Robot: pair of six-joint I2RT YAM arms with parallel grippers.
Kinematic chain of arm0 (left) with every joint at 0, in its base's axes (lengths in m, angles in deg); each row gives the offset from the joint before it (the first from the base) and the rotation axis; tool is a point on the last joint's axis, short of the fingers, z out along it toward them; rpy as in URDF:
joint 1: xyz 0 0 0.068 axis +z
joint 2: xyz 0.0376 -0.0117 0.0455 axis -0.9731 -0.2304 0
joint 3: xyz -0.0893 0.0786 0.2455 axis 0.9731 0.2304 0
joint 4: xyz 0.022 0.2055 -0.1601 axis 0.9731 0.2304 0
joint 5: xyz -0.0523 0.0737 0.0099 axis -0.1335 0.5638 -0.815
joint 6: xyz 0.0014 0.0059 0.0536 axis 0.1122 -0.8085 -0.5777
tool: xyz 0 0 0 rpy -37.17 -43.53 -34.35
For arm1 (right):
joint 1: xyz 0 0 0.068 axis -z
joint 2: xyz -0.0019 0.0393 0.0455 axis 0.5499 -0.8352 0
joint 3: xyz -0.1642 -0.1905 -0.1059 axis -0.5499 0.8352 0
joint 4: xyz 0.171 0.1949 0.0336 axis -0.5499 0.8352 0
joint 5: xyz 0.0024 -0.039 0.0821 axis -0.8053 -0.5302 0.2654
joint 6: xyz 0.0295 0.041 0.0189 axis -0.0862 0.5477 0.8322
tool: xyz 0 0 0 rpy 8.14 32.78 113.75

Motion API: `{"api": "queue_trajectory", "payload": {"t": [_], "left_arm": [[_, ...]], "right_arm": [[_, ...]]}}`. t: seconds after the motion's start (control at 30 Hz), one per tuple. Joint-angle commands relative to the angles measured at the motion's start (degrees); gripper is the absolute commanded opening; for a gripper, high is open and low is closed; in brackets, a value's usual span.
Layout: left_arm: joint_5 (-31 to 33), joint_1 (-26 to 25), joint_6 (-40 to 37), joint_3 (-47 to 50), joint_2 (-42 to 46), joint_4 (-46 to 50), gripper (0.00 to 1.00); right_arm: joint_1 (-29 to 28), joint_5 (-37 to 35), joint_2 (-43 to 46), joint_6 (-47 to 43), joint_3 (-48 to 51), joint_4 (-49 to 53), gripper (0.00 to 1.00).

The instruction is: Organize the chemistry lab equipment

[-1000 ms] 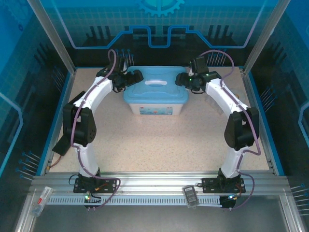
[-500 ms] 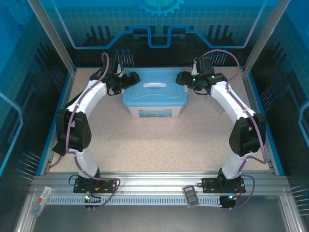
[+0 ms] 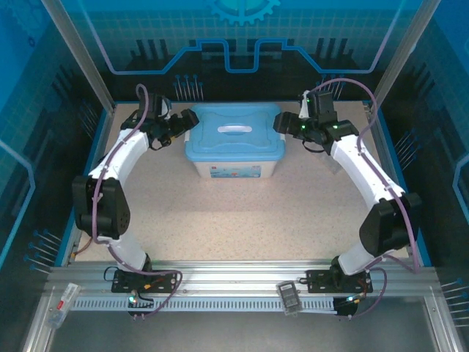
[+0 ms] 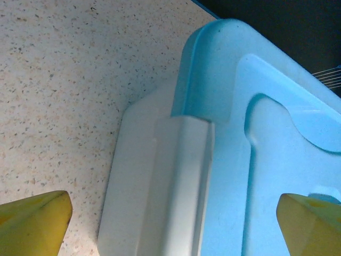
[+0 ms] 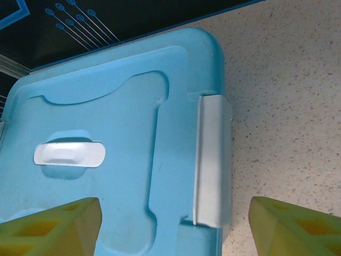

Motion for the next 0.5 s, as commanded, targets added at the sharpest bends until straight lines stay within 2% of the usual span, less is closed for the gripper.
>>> {"api": "queue_trajectory", "payload": {"t": [0.0, 0.2, 0.37, 0.47], "left_arm": [[2.01, 0.22, 0.38, 2.77, 6.57, -3.18, 0.99], [7.83, 0.22, -1.3, 9.63, 16.29, -4.93, 0.99], [11.85, 0.22, -0.03, 15.4, 24.57, -5.16, 0.99], [13.13, 0.22, -0.2, 19.47, 29.02, -6.02, 0.99]], "right_arm": [[0.26, -2.12, 3.65, -3.05, 1.28, 0.33, 0.75], [-0.16, -4.66, 7.43, -6.3, 3.51, 0.82, 0.81], [-1.14, -6.88, 11.53, -6.69, 8.68, -0.93, 0.82], [-2.15, -9.03, 14.01, -7.73, 12.25, -2.49, 0.88]]}}
